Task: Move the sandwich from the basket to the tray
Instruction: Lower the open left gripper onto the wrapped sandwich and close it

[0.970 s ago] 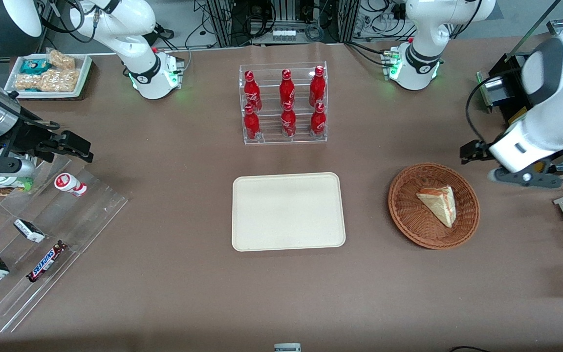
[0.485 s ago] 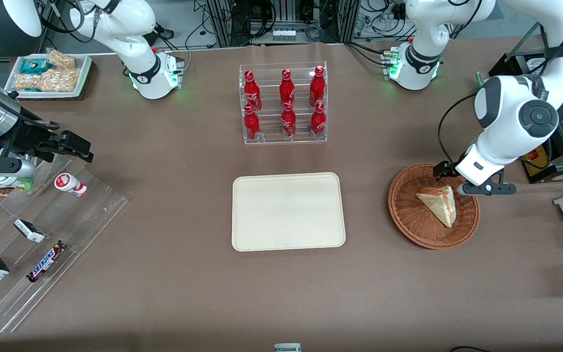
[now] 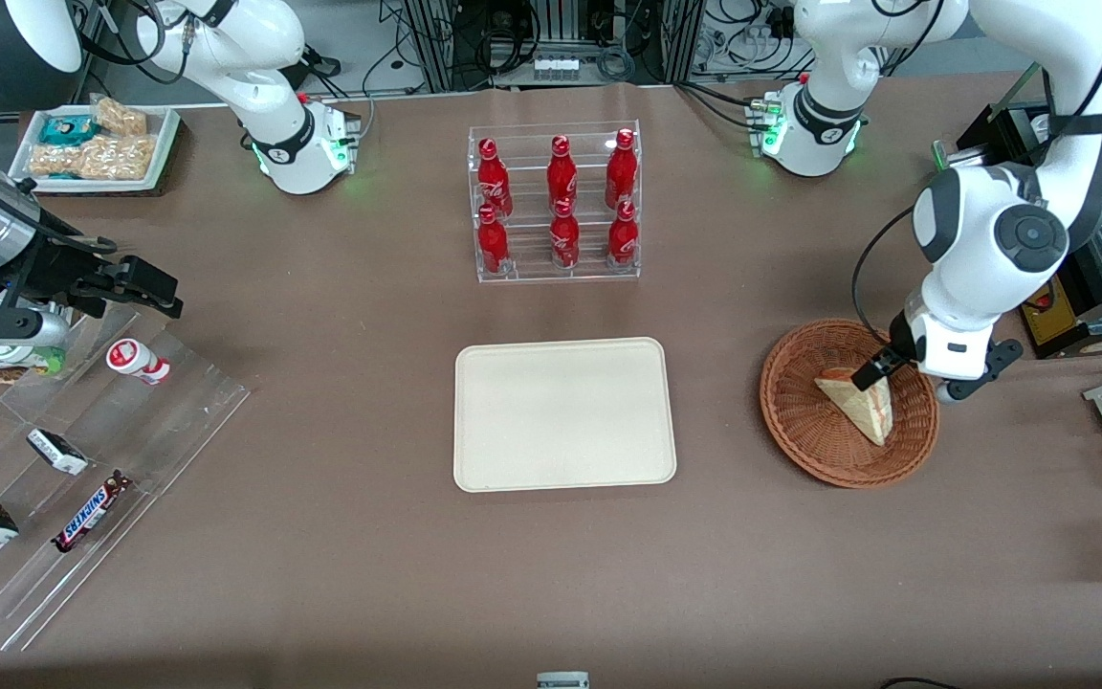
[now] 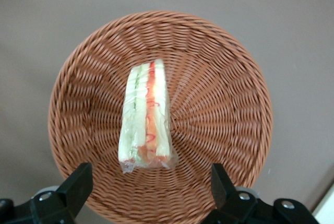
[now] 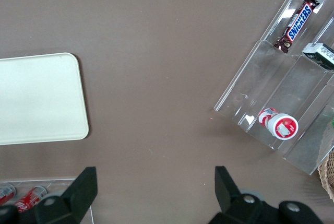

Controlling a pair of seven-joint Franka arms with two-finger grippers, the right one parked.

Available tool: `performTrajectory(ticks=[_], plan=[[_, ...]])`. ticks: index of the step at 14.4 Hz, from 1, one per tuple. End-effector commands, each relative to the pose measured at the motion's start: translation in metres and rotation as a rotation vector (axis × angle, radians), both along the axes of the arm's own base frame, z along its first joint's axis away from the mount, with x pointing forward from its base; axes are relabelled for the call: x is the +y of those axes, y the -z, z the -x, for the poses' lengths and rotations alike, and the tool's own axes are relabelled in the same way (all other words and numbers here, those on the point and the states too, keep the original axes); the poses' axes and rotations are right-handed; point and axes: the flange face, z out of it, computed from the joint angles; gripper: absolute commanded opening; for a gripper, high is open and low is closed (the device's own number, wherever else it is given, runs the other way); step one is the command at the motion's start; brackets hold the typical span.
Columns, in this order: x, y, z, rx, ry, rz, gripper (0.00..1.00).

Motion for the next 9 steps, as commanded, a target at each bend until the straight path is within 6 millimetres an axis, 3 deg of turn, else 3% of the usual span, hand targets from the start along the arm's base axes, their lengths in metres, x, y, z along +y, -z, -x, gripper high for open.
performTrajectory(ticks=[1, 5, 6, 8, 9], plan=[[0.001, 0.021, -0.006, -0.001, -0.082, -0.006, 1.0], [0.003, 0.051, -0.015, 0.036, -0.081, -0.012, 1.0], [0.003, 0.058, -0.016, 0.048, -0.079, -0.015, 0.83], [0.006, 0.062, -0.014, 0.059, -0.078, -0.023, 0.22], [0.005, 0.06, -0.014, 0.061, -0.075, -0.024, 0.1]])
